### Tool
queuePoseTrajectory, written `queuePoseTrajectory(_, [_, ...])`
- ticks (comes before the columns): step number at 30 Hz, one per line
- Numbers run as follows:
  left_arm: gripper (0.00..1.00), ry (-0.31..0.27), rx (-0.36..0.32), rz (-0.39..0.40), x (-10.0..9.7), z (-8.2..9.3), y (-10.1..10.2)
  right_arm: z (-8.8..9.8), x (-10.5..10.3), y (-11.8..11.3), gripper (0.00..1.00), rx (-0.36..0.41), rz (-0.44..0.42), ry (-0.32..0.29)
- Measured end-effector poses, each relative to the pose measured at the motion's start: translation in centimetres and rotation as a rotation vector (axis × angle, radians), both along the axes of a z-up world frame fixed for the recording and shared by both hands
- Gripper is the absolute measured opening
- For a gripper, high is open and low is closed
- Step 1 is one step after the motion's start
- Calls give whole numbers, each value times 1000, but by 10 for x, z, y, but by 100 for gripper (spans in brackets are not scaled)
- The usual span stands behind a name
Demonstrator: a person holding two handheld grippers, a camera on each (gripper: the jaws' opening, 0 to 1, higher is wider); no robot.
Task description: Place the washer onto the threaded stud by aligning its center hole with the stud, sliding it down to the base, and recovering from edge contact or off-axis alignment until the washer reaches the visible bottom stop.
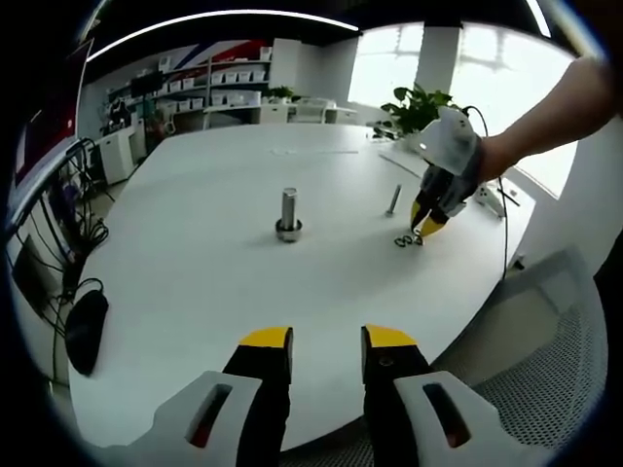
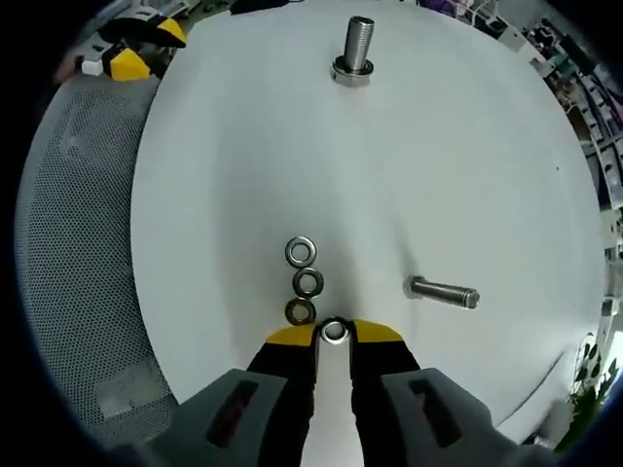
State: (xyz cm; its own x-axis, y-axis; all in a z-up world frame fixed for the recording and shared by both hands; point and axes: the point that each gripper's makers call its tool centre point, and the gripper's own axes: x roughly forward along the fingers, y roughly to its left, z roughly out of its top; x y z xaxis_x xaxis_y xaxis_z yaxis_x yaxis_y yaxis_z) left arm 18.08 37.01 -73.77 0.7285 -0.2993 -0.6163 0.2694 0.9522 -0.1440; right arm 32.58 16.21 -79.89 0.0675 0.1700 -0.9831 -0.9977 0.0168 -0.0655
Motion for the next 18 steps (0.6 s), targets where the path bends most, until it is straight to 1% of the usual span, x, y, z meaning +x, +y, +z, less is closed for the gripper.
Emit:
queuePoseTrajectory(4, [26,-2,-1,3,0,1,1,1,0,-1,14,41,4,-3])
queuePoseTrajectory(9, [25,-3,1,2,0,1,1,0,2,-1,14,83,-25,4])
queuePoseTrajectory(18, [25,0,-1,1,0,0,1,-1,2,0,14,82,-26,3])
